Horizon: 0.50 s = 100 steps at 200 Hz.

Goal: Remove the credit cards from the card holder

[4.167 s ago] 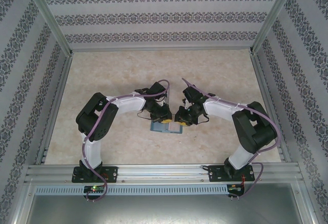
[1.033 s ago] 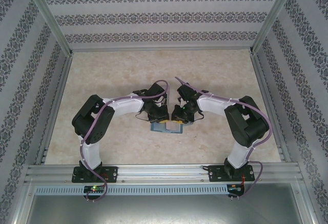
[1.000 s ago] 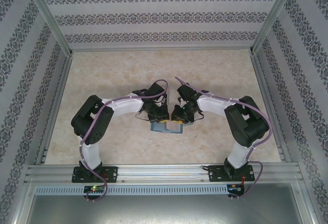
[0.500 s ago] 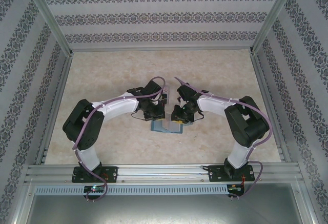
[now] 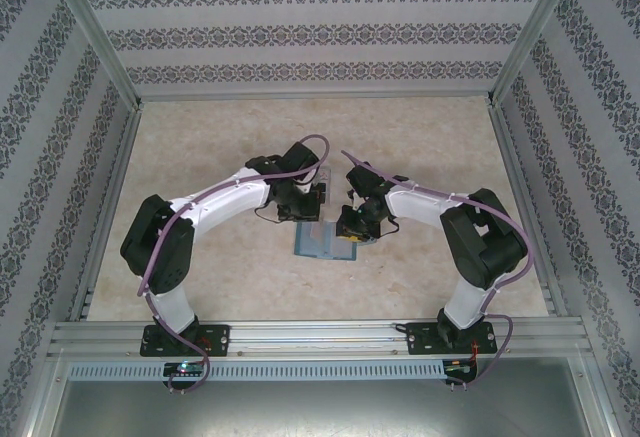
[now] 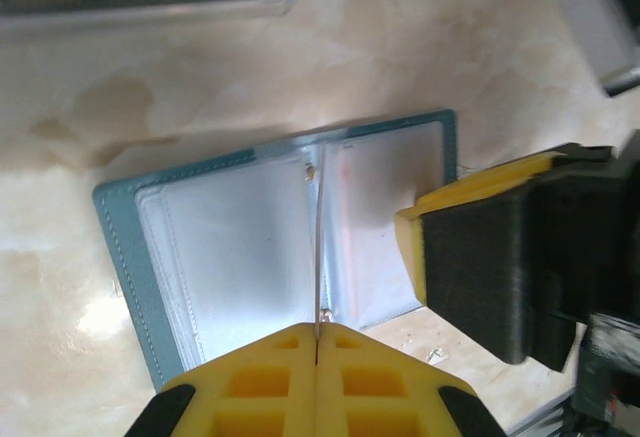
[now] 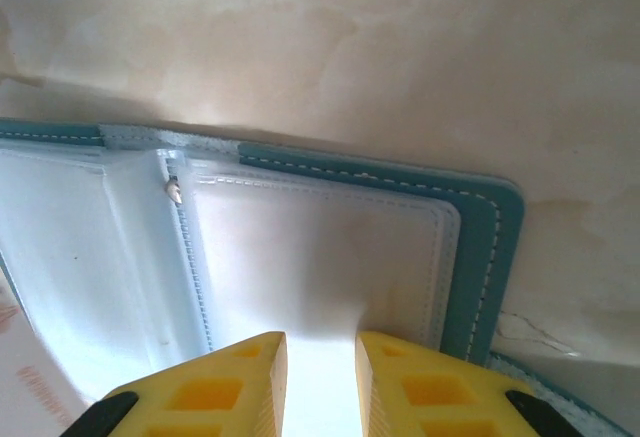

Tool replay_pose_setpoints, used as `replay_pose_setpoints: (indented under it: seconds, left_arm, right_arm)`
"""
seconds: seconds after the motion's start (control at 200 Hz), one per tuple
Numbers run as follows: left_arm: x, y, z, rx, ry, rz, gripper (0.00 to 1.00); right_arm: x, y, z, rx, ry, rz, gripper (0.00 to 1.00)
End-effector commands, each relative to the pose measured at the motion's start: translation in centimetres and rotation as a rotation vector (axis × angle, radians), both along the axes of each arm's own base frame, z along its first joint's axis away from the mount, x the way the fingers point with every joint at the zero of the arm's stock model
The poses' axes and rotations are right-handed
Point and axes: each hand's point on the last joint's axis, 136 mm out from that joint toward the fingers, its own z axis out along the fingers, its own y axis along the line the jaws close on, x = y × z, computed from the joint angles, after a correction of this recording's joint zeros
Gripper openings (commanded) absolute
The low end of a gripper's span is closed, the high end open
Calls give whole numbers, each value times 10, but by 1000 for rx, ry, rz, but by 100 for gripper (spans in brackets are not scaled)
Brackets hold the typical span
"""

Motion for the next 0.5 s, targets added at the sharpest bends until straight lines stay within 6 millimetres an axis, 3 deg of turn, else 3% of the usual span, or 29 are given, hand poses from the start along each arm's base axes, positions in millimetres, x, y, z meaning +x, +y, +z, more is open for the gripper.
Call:
replay_pose_setpoints:
  seconds: [0.0,0.345,0.495]
  left_arm:
    - [6,6,18,53,-108,-194,0]
    - [35,15,45,217,-384,-593,0]
    - [35,11,57,228,-517,-858,0]
  right_arm:
    - [-1,-7,10,-22,-21,15,26]
    - [5,-7,28,-13,-55,21,26]
    - [8,-12,36,-14,-69,18,26]
